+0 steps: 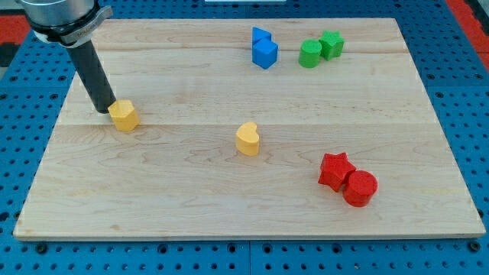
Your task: Push the blue cube away from the blue triangle
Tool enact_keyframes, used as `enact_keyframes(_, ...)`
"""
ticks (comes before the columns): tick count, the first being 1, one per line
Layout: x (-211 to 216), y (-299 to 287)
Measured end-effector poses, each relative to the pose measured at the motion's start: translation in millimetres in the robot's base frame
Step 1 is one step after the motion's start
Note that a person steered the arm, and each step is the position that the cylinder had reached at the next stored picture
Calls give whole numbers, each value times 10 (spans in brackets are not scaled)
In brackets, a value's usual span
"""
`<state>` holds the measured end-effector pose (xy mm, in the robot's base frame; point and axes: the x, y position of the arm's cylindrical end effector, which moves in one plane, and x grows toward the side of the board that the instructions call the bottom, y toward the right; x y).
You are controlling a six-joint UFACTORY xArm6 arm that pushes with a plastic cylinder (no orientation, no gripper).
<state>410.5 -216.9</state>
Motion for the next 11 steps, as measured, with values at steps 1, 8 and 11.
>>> enact_keyframes(1, -22, 144)
enact_keyframes(8, -673, 2694)
enact_keyframes(11, -1508, 2698)
